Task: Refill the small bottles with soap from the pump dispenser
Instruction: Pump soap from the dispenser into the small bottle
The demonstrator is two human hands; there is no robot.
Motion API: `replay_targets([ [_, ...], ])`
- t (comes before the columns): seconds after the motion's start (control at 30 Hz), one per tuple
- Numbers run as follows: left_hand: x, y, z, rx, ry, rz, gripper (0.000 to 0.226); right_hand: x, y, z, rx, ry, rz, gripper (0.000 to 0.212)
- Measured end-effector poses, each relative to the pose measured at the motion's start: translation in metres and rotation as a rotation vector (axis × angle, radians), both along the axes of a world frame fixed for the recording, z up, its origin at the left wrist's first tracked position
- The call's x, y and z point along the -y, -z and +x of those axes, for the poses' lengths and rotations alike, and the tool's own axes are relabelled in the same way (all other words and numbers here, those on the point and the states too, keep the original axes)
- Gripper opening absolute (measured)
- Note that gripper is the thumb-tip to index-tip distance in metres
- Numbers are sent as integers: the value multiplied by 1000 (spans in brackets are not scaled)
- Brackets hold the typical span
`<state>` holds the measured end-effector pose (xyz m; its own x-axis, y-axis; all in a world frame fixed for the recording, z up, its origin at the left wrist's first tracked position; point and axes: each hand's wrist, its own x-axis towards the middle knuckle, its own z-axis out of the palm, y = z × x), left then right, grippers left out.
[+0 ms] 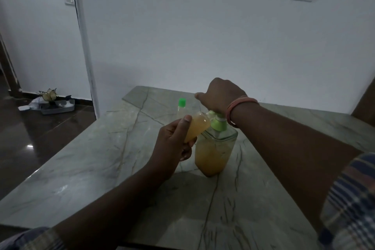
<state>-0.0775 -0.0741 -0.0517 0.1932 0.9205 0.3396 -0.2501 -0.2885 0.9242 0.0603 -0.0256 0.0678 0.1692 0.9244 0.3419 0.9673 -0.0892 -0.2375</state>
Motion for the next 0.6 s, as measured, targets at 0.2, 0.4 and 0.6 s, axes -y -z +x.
replay_targets([
  [0.2,-6,3,1,13,-5,-4,30,-3,7,2,-35,22,46,39],
  [0.4,-2,1,-1,24,24,-3,43,3,7,2,-50,21,15,39],
  [0.6,-2,1,-1,41,42,3,40,-6,1,3,-77,21,-77,31],
])
